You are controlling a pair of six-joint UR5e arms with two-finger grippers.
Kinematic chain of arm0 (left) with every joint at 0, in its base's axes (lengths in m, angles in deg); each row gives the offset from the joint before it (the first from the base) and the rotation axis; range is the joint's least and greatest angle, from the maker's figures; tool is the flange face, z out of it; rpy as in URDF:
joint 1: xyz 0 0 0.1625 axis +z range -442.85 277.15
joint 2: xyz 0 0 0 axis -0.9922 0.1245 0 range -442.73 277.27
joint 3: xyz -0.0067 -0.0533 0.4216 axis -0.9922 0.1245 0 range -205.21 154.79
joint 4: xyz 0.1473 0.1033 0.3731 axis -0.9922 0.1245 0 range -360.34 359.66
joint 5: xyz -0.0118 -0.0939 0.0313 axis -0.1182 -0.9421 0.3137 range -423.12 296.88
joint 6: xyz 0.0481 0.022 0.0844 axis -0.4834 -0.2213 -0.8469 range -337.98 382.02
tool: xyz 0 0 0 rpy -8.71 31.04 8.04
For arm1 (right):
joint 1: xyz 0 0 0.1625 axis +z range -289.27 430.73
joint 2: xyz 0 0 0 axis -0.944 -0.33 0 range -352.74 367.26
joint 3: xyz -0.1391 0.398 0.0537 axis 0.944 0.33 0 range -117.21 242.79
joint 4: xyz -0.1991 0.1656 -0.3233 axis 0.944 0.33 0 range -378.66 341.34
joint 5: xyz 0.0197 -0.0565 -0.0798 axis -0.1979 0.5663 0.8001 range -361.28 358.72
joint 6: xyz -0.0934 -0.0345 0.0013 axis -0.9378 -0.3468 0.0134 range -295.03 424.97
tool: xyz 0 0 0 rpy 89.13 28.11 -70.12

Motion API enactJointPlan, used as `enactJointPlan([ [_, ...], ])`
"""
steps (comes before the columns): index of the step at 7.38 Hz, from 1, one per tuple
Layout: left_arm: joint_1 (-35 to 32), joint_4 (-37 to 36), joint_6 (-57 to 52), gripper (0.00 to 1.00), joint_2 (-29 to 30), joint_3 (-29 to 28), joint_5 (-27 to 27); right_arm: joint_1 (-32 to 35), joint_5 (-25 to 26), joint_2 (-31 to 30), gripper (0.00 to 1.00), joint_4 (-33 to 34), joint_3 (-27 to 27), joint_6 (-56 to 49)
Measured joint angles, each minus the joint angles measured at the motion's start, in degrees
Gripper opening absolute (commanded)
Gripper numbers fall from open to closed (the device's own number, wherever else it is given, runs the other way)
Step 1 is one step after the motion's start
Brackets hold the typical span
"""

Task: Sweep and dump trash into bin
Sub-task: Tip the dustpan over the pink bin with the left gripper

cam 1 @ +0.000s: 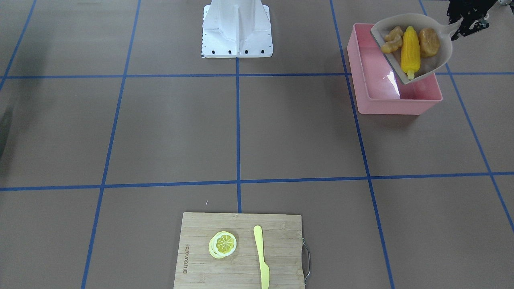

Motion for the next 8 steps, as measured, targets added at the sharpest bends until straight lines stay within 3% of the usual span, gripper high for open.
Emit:
enactJointPlan([
  [4,0.04,-15.96,-1.65,0.00,-0.32,2.55,-1.15,-0.18,0.15,2.38,0.10,-0.16,2.36,0.02],
  [7,0.91,-29.44,-1.98,0.00,0.99,6.68,-1.87,-0.20,0.14,3.57,0.32,-0.23,3.59,-0.11],
  [8,1.72,-34.34,-1.95,0.00,2.36,7.84,-1.90,-0.21,0.10,3.74,0.33,-0.25,3.80,-0.14],
])
